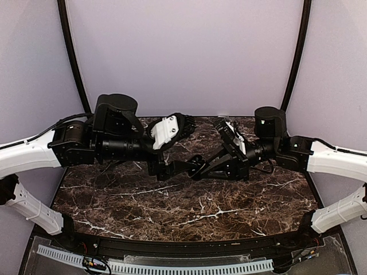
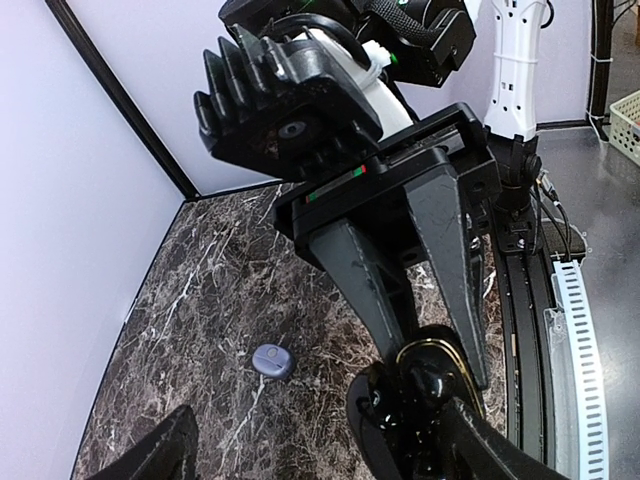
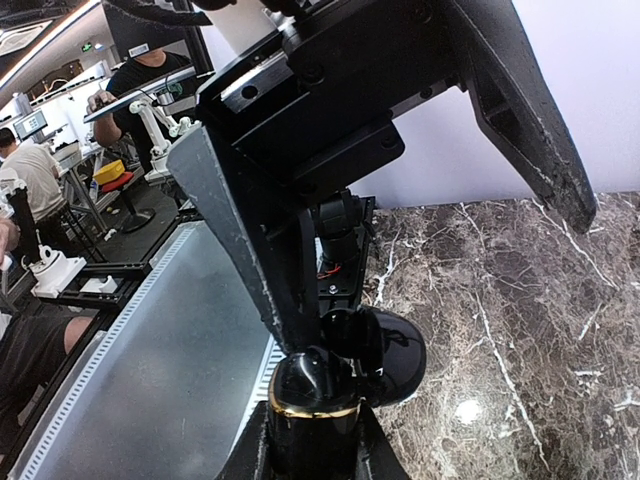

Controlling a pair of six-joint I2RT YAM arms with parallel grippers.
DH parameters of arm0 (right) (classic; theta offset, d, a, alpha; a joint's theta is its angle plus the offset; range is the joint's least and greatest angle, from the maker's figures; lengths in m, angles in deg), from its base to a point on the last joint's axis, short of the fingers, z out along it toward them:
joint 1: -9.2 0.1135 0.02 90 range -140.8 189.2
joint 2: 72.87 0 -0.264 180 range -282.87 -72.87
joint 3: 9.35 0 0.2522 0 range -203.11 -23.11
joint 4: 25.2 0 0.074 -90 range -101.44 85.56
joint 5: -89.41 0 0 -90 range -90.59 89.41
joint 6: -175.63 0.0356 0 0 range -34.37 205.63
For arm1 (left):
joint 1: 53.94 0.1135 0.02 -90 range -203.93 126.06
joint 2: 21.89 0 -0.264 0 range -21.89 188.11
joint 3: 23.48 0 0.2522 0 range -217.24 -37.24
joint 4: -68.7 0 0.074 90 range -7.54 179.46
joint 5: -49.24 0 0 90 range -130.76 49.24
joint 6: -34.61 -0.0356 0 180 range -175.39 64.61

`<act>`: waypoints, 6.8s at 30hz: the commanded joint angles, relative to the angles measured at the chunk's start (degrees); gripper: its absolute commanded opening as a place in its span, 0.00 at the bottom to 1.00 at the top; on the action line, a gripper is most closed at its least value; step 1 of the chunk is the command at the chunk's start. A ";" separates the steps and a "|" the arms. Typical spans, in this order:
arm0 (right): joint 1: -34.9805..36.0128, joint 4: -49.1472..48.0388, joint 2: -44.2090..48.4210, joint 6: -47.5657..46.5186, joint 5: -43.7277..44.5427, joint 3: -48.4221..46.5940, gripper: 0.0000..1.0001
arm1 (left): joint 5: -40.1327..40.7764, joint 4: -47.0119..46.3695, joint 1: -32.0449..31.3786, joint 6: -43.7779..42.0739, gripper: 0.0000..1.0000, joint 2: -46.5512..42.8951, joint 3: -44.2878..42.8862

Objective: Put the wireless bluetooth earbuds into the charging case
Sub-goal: Adjust the left earbud in the left side groove of the charging case.

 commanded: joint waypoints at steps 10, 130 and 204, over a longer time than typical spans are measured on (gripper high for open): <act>-0.98 -11.64 2.43 5.50 0.12 3.29 0.00 | -8.84 -6.88 1.20 -3.26 0.87 -7.56 4.54; 0.69 -22.80 14.98 -3.17 19.07 12.32 0.00 | 6.37 -11.06 -5.54 1.09 0.21 0.89 -0.19; 4.43 -19.07 16.32 -7.15 31.82 12.69 0.00 | -1.81 -10.53 -2.47 7.31 0.20 -0.49 0.85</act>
